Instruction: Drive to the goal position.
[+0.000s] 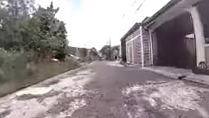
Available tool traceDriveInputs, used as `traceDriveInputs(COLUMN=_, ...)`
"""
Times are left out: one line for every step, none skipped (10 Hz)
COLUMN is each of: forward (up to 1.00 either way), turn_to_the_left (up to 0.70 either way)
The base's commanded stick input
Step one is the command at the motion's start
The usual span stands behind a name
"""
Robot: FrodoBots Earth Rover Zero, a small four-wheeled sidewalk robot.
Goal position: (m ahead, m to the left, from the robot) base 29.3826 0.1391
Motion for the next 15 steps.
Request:
traceDriveInputs(forward=1.0, turn_to_the_left=0.0)
traceDriveInputs(forward=1.0, turn_to_the_left=0.0)
traceDriveInputs(forward=1.0, turn_to_the_left=0.0)
traceDriveInputs(forward=1.0, turn_to_the_left=0.0)
traceDriveInputs(forward=1.0, turn_to_the_left=0.0)
traceDriveInputs(forward=1.0, turn_to_the_left=0.0)
traceDriveInputs(forward=1.0, turn_to_the_left=0.0)
traceDriveInputs(forward=1.0, turn_to_the_left=0.0)
traceDriveInputs(forward=1.0, turn_to_the_left=0.0)
traceDriveInputs(forward=1.0, turn_to_the_left=0.0)
traceDriveInputs(forward=1.0, turn_to_the_left=0.0)
traceDriveInputs(forward=1.0, turn_to_the_left=0.0)
traceDriveInputs(forward=1.0, turn_to_the_left=0.0)
traceDriveInputs(forward=1.0, turn_to_the_left=0.0)
traceDriveInputs(forward=1.0, turn_to_the_left=0.0)
